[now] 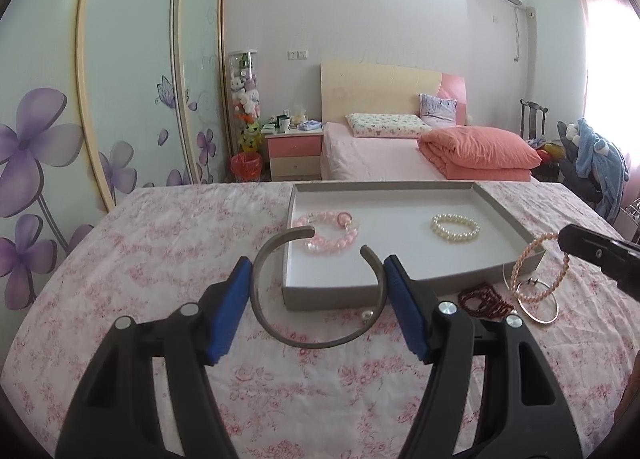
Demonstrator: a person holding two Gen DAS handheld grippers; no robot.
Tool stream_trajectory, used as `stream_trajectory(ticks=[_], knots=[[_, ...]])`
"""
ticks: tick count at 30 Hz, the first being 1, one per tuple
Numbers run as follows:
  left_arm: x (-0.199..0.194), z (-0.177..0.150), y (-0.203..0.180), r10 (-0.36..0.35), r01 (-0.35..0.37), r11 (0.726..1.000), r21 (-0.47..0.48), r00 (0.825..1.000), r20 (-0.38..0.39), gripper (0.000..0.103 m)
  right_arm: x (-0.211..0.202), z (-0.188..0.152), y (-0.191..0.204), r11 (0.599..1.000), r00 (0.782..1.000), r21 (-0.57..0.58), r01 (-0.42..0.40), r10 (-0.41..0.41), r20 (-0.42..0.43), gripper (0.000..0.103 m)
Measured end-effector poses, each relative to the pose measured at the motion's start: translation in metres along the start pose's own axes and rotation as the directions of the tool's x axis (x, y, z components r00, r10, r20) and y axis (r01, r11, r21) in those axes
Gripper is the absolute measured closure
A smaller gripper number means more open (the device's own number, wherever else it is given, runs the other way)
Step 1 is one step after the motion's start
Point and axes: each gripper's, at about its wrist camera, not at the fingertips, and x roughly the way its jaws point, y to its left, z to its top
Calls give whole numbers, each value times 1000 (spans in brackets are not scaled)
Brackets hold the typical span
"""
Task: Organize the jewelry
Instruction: 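Lower the cuff bangle into the tray with the left tool while the right tool releases its bracelet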
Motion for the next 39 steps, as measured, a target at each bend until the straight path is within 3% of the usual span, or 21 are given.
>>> stream_trajectory(ticks=[20, 30, 39], knots=[[30, 36, -11, 3, -4, 1000, 26, 999, 50, 38, 27, 54, -12, 999, 993, -5, 40, -39, 109, 96], [87, 54, -19, -14, 14, 999, 36, 1000, -6, 38, 83, 68, -16, 999, 998, -12, 46, -45, 46, 97], [138, 55, -19, -41, 42, 999, 14, 995, -95, 38, 134, 64, -35, 998, 997, 55, 21, -17, -70, 96]])
